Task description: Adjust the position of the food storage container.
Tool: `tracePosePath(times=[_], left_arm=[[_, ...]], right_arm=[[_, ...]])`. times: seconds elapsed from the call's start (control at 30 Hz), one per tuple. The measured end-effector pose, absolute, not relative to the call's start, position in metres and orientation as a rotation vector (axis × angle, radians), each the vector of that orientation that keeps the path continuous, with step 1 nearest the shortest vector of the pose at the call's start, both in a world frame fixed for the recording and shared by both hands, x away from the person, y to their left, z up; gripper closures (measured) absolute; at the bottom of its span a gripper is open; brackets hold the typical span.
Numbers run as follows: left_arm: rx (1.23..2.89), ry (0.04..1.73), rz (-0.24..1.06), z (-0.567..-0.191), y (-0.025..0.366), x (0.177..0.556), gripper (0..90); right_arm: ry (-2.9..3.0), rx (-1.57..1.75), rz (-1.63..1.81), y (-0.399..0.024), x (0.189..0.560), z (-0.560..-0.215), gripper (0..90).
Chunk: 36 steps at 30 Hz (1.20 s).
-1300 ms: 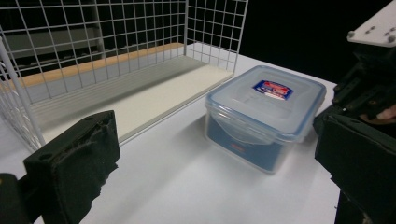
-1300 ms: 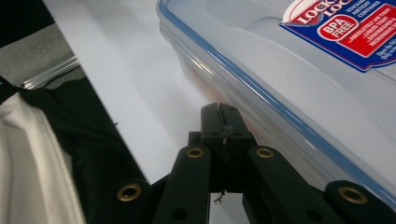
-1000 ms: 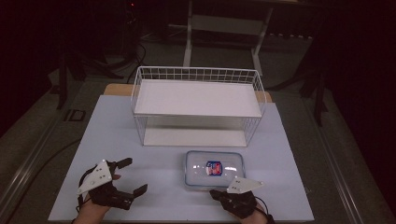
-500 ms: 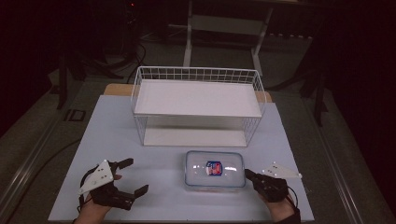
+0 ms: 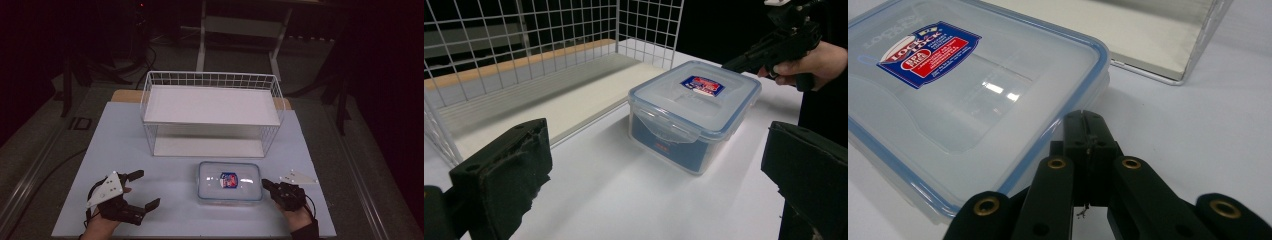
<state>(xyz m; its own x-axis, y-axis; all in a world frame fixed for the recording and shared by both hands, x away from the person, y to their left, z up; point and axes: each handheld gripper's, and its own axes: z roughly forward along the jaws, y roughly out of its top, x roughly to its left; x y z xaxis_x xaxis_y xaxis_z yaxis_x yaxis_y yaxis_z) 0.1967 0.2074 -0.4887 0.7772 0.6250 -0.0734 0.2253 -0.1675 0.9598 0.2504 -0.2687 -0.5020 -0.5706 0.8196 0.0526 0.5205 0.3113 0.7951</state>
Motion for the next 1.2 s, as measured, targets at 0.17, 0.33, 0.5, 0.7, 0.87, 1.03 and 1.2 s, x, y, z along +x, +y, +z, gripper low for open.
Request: tracePosePath(times=[0.17,0.33,0.5,0.7,0.87,1.03,1.2], left_arm=[[1.749,0.664,0.401,-0.489,0.206,0.197,0.0],[1.751,0.664,0.400,-0.489,0.206,0.197,0.0],[1.754,0.665,0.397,-0.490,0.206,0.197,0.0],[1.754,0.666,0.393,-0.490,0.205,0.197,0.0],[1.758,0.661,0.387,-0.490,0.205,0.197,0.0],[1.764,0.660,0.383,-0.491,0.205,0.198,0.0],[1.764,0.659,0.382,-0.491,0.204,0.198,0.0]], right_arm=[[2.239,1.171,1.145,-0.260,0.254,-0.502,90.0],[2.257,1.157,1.153,-0.250,0.258,-0.502,90.0],[2.283,1.137,1.168,-0.239,0.262,-0.502,90.0],[2.299,1.124,1.185,-0.232,0.262,-0.503,90.0],[2.316,1.105,1.198,-0.225,0.262,-0.503,90.0],[2.339,1.066,1.205,-0.216,0.262,-0.503,90.0],[2.336,1.055,1.207,-0.212,0.263,-0.502,90.0]])
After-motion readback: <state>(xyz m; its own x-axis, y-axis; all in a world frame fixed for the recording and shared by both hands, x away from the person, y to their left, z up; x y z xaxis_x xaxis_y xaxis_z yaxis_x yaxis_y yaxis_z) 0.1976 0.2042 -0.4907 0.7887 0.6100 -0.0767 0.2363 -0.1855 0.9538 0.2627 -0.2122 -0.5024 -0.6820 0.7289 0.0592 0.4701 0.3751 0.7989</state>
